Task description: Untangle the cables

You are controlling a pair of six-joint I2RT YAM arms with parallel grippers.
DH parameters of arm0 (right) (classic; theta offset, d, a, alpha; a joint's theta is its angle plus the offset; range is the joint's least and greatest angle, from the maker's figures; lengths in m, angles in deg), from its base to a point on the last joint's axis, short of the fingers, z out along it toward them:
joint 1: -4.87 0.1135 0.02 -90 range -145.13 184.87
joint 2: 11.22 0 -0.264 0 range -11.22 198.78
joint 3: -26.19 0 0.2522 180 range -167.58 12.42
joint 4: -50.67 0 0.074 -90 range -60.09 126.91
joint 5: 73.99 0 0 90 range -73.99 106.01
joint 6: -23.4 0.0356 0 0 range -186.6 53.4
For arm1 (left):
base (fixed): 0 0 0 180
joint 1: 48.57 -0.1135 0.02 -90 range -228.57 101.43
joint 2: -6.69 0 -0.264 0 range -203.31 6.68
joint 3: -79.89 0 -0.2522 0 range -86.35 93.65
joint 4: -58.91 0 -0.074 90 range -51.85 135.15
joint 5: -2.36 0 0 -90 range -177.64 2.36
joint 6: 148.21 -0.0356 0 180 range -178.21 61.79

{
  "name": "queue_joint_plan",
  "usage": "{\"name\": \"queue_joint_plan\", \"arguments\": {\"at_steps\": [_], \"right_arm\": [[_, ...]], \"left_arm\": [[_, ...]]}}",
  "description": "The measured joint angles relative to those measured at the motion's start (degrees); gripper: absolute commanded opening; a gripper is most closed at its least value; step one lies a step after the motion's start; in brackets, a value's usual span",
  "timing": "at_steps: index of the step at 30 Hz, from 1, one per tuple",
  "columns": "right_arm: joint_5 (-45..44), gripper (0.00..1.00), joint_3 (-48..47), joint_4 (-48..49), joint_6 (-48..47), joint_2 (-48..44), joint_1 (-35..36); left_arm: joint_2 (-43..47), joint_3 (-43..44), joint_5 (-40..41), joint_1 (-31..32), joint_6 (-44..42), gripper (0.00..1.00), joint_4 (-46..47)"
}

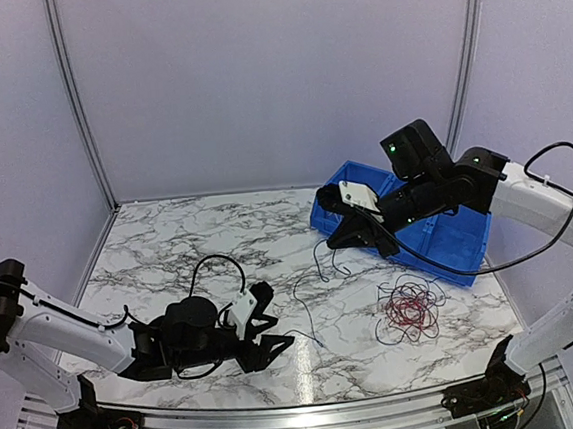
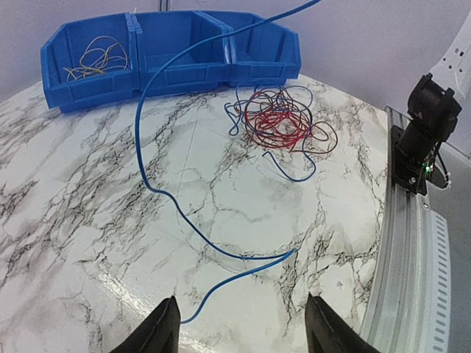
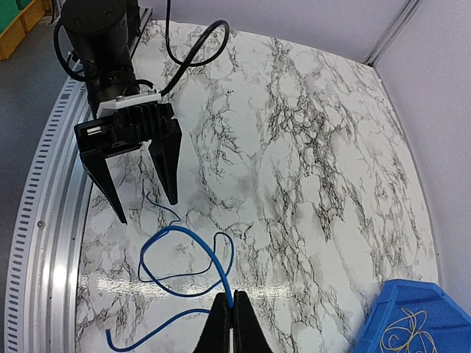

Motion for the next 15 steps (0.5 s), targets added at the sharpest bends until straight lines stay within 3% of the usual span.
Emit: {"name": "queue_joint_plan", "arguments": {"at_steps": [7, 15], "right_arm": [[0.0, 0.0, 0.0, -0.2, 0.0, -0.1, -0.1], [0.0, 0.0, 0.0, -0.2, 0.1, -0.1, -0.1]], "left_arm": [[-0.2, 2.5, 2.4, 0.0, -9.1, 0.6, -5.5], [-9.2, 10.9, 4.6, 0.2, -18.3, 0.51, -9.5]]}}
